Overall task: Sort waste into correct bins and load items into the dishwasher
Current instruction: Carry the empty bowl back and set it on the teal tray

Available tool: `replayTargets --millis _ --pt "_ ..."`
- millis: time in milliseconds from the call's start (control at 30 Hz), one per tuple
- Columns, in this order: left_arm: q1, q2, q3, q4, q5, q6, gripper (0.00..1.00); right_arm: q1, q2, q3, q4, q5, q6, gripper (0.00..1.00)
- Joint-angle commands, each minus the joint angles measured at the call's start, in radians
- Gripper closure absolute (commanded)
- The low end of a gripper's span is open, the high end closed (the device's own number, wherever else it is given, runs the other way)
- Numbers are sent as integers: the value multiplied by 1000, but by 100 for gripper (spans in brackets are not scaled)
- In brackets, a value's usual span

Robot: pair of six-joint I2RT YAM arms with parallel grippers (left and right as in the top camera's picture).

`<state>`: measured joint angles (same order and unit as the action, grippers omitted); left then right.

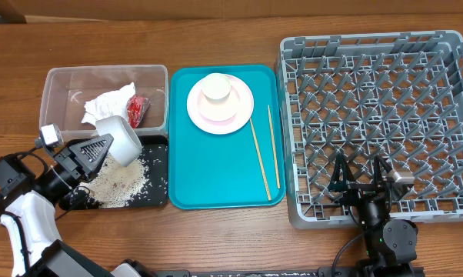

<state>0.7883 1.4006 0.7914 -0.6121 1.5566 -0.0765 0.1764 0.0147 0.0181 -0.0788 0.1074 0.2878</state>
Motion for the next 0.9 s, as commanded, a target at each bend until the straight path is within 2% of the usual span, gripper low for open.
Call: replayTargets --millis 0,167,267,367,500,700,767,867 --pt "10 -15 -3 7 16 -2 96 -7 -9 -10 5 -5 0 0" --pt "10 -15 -3 -70 -74 0 96 -7 -9 -10 5 -5 0 0" --pt "8 -23 -3 -143 -66 13 96 -7 -9 -10 6 -5 0 0" --pt "-4 -36 -3 -146 26 3 96 -7 -9 -10 5 -5 0 0" --pt "-35 -76 6 -150 25 -95 96 -7 -9 -10 5 -5 0 0" --pt "-130 -179 32 -146 18 -123 96 -7 -9 -10 5 -5 0 0" --pt "-190 -219 52 -146 -44 -145 96 -7 -9 -10 5 -5 0 0" --pt "-319 -287 106 -146 -234 -218 96 -7 -9 -10 5 -5 0 0"
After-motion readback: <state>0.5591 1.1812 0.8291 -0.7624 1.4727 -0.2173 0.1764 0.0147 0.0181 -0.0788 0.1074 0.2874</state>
